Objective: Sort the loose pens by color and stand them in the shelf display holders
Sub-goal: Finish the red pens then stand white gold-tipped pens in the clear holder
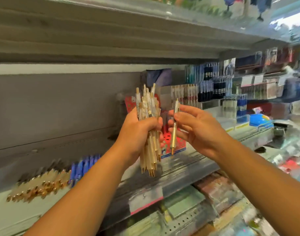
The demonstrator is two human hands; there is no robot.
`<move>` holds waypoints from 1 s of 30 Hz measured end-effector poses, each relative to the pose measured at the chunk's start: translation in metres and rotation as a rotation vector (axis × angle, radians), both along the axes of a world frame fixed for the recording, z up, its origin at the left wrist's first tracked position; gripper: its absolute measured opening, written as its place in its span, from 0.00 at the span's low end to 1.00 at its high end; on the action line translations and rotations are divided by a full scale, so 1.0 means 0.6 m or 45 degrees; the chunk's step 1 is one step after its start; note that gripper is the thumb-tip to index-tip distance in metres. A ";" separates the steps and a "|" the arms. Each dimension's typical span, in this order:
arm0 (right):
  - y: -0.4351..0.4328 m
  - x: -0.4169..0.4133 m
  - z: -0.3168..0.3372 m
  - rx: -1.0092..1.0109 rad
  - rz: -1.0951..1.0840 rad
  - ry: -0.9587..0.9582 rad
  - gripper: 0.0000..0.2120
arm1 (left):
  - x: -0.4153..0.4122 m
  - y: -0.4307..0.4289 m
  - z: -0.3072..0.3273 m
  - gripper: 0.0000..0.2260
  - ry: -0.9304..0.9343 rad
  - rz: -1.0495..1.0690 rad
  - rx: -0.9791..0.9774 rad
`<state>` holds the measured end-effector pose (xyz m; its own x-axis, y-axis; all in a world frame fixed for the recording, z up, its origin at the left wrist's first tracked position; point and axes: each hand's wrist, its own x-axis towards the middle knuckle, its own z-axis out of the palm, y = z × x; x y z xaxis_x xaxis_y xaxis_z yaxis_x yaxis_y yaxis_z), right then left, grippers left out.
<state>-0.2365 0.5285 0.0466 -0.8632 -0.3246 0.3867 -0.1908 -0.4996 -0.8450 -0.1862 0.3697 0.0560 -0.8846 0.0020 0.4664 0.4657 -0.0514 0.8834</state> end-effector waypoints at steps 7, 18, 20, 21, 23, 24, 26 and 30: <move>0.172 -0.078 -0.003 0.070 -0.059 -0.005 0.13 | -0.070 0.166 -0.020 0.19 -0.005 0.095 0.014; 0.214 -0.240 -0.025 0.161 0.004 0.010 0.16 | -0.210 0.211 -0.034 0.17 0.011 0.119 0.062; 0.203 -0.273 -0.019 0.176 -0.001 0.041 0.15 | -0.241 0.203 -0.024 0.16 0.048 0.174 0.024; 0.198 -0.290 -0.015 0.188 -0.003 0.068 0.15 | -0.256 0.198 -0.016 0.16 0.072 0.208 0.005; 0.191 -0.321 -0.006 0.208 -0.022 0.158 0.16 | -0.286 0.191 -0.001 0.15 0.116 0.284 0.003; 0.187 -0.336 -0.001 0.216 -0.046 0.212 0.16 | -0.298 0.188 0.005 0.13 0.130 0.318 0.015; 0.175 -0.365 0.008 0.253 -0.132 0.348 0.18 | -0.314 0.182 0.011 0.11 0.150 0.388 0.014; 0.135 -0.418 0.013 0.340 -0.266 0.648 0.25 | -0.328 0.171 0.002 0.13 0.193 0.579 -0.178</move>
